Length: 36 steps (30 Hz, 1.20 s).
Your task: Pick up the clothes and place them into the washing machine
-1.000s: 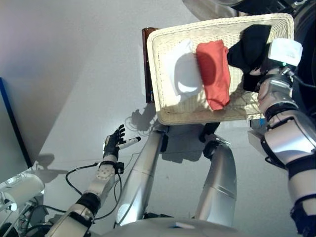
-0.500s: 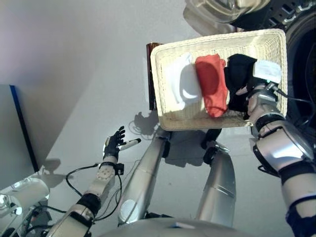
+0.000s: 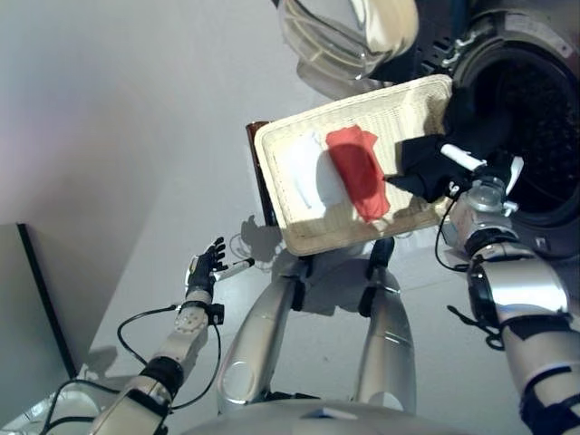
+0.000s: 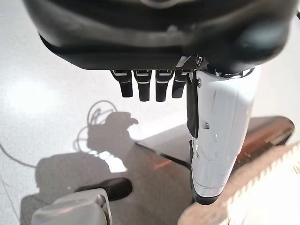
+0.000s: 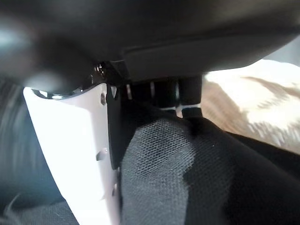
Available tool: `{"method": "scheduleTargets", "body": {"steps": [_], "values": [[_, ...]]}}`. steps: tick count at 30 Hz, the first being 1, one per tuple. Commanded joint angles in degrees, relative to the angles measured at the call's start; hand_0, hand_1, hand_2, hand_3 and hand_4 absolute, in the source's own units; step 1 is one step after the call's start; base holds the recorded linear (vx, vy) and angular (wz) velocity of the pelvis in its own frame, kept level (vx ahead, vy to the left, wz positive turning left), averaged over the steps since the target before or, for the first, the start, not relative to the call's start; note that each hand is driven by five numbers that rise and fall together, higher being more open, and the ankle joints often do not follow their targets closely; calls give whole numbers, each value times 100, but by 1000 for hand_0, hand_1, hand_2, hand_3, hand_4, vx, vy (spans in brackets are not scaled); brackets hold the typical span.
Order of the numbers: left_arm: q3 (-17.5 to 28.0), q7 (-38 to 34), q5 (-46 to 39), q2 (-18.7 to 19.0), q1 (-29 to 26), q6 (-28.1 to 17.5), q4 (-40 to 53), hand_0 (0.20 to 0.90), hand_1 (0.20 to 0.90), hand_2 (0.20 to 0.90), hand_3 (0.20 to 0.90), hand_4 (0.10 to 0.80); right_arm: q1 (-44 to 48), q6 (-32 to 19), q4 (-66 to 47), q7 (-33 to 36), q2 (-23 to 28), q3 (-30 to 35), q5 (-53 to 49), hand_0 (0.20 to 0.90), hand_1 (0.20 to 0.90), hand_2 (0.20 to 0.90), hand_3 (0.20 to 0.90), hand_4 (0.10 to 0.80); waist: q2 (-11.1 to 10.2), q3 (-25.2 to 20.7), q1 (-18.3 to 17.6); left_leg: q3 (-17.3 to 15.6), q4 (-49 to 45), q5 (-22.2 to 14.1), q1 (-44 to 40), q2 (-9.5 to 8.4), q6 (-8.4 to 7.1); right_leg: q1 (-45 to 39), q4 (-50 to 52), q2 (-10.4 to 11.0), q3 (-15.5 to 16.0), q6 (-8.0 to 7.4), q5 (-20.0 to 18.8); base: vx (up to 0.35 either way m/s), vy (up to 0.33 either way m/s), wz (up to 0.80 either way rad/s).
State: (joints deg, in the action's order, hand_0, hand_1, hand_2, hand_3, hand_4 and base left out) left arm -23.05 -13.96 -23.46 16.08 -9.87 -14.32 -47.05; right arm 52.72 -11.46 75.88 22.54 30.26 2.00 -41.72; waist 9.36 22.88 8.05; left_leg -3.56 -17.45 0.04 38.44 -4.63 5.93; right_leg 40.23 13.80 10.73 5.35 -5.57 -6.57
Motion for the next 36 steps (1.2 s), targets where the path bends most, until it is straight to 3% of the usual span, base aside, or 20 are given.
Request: {"method": "scheduleTargets", "body": {"steps": [1,2,7,10,11,13,16,22,27,32,33,34,35,36], "values": [[270,-135,-150,178,240,-285,16,900,900,900,900,800,-35,-1001,-644,-244,139,129,-1606,200,200,200,200,300,98,-50,31,381,452,340,-2,-8,-613,-239,515,-376,250,85,670,-3,24,-17],[278,-132,-171,112,246,-291,-42,900,900,900,900,800,-120,-1283,-882,-410,-51,471,-2266,200,200,200,200,300,137,-63,-22,377,488,339,-23,-11,-614,-245,469,-394,207,89,662,3,29,-15],[284,-142,-205,3,332,-344,-69,900,900,900,900,800,-165,-1852,-1368,-375,-271,1084,-2826,200,200,200,200,300,276,-140,-46,365,485,316,3,-51,-587,-209,482,-397,122,100,680,-4,25,-18],[257,-105,-218,-58,375,-357,-139,900,900,900,900,800,93,-2119,-1544,-217,-90,1293,-2913,200,200,200,200,300,441,-189,-15,336,527,328,38,-81,-583,-134,479,-376,48,89,663,-14,53,-8],[226,-55,-266,-57,399,-395,-128,900,900,900,900,800,384,-2299,-1677,-99,103,1354,-2954,200,200,200,200,300,596,-225,19,325,554,350,46,-106,-595,-74,487,-341,-21,76,663,-15,62,-2],[195,-34,-268,-74,423,-403,-97,900,900,900,900,800,488,-2300,-1732,2,191,1334,-2867,200,200,200,200,300,665,-249,43,310,588,361,50,-108,-598,-57,478,-336,-51,74,666,-11,63,-2],[106,26,-245,-65,528,-401,-117,900,900,900,900,800,1038,-2313,-1667,151,725,1178,-2704,200,200,200,200,300,925,-365,180,252,637,372,55,-145,-604,5,477,-299,-156,52,651,-1,66,-1],[173,52,-209,-70,605,-406,-170,900,900,900,900,800,1572,-2355,-1912,445,1281,771,-2175,200,200,200,200,300,1138,-486,291,157,659,370,48,-163,-602,89,487,-287,-328,30,633,14,35,-14],[188,58,-220,-32,694,-452,-58,900,900,900,900,800,2146,-2365,-2363,838,1924,202,-1519,200,200,200,200,300,1183,-500,298,105,654,351,102,-161,-610,215,549,-316,-412,35,614,1,1,-6],[256,2,-167,36,734,-429,-75,900,900,900,900,800,2476,-2442,-2591,1115,2387,-132,-1142,200,200,200,200,300,1064,-481,198,74,596,303,159,-143,-604,295,604,-370,-463,58,608,10,-8,-8],[257,-3,-184,56,757,-448,-92,900,900,900,900,800,2586,-2452,-2498,1121,2465,-198,-1174,409,409,409,409,449,1027,-498,195,75,590,296,169,-143,-603,294,604,-377,-472,58,608,0,0,0],[247,9,-171,47,768,-443,-99,900,900,900,900,800,2661,-2420,-2405,1081,2520,-232,-1226,571,571,571,571,565,1011,-503,174,72,589,289,178,-145,-604,302,597,-383,-482,63,609,0,0,0],[260,1,-180,56,759,-445,-123,900,900,900,900,800,2707,-2406,-2298,1055,2541,-283,-1272,900,900,900,900,800,991,-512,164,79,584,282,182,-145,-605,313,597,-382,-490,67,603,0,0,0],[263,3,-181,53,757,-448,-126,900,900,900,900,800,2729,-2409,-2276,1039,2545,-299,-1287,900,900,900,900,800,991,-512,162,77,583,282,185,-145,-605,317,598,-382,-492,67,604,0,0,0]]}}
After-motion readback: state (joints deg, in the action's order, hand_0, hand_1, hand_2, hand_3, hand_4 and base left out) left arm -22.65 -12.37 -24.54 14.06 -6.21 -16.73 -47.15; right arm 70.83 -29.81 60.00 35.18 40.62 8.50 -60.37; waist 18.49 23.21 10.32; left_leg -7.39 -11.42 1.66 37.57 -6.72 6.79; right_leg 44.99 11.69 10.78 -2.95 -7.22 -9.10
